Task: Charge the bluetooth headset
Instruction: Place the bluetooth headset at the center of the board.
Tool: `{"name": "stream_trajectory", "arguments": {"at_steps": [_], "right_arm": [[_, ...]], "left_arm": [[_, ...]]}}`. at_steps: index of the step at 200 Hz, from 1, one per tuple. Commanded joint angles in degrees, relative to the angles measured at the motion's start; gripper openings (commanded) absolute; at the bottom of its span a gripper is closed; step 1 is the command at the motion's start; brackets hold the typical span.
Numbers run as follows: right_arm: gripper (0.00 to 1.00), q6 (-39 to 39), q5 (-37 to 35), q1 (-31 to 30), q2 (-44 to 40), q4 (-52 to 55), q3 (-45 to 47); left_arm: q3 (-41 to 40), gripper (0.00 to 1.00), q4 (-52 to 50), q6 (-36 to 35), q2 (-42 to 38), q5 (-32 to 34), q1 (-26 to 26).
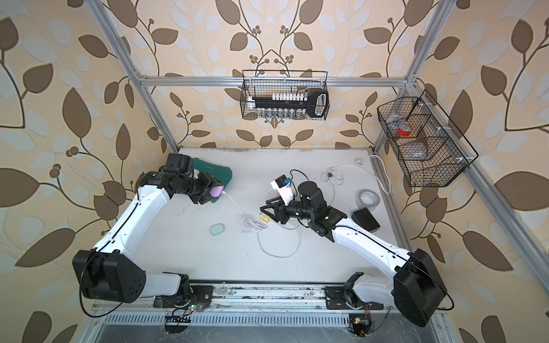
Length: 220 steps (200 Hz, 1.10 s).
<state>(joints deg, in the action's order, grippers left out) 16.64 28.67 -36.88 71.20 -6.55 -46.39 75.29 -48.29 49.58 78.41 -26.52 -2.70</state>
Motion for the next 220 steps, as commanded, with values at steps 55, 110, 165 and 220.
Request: {"name": "stream_trajectory", "arguments": {"at_steps": [55, 110, 165, 220], "right_arm": [[0.46, 0.67, -1.60, 0.34, -0.10, -0.73, 2.01], [0.46, 0.93, -1.71, 0.35, 0.60, -1.46, 2.37], [0.46, 1.20, -1.24, 0.42, 1.66, -2.07, 2.13], [0.47, 1.16, -1.48, 0.55, 1.74, -2.74, 2.84]], "left_arm": [[7.12, 0.00, -0.70, -4.16, 9.48, -1.20, 1.47], [3.50, 0.00, 1.71, -5.29, 18.06, -0.11, 1.04], [3.08, 0.00, 2.37, -6.50, 27.46, 3.99, -1.21], [5.61, 0.05, 1.04, -6.58, 35.10, 8.06, -2.44]]}}
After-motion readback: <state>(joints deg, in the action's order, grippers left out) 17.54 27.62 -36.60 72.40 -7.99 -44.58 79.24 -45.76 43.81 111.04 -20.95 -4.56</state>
